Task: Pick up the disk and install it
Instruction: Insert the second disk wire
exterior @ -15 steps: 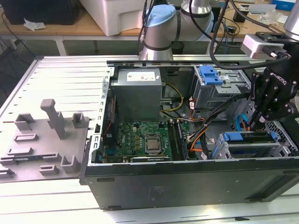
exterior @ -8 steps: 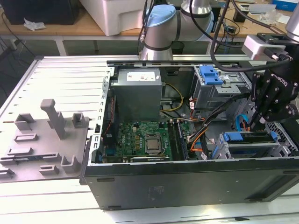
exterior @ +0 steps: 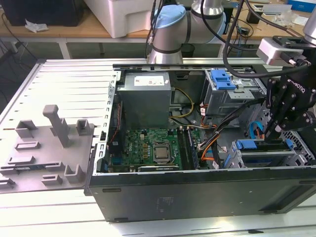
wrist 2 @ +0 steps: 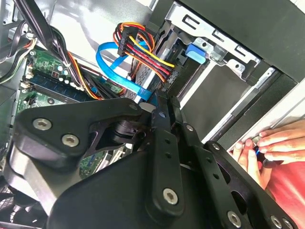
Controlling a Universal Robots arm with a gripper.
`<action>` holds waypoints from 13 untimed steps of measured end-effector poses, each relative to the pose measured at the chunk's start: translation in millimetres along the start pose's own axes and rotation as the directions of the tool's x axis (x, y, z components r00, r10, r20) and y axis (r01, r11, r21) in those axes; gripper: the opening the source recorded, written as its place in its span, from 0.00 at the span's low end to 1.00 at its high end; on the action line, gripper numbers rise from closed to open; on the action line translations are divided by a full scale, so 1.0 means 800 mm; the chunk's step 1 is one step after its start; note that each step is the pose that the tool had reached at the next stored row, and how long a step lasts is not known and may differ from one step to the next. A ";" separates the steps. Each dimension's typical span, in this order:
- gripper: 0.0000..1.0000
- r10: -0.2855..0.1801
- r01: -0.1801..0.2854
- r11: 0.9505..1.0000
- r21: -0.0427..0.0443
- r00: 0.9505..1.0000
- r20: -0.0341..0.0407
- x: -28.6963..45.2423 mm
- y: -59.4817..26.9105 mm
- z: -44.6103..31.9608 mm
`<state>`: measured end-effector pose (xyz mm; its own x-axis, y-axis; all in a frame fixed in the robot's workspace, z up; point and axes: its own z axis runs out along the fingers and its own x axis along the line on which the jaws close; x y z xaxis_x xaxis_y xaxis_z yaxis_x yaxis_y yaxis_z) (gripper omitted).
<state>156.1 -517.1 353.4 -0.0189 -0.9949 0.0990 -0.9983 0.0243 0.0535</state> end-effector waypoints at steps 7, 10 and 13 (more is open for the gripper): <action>0.16 0.000 0.000 1.000 0.000 1.000 0.000 -0.0016 0.000 0.0000; 0.16 0.000 0.000 1.000 0.000 1.000 0.000 -0.0016 -0.001 -0.0001; 0.16 0.000 0.000 1.000 0.000 1.000 0.000 -0.0016 -0.002 0.0000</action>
<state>157.4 -515.8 353.2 -0.0190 -0.9949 0.0989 -0.9983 0.0244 0.0535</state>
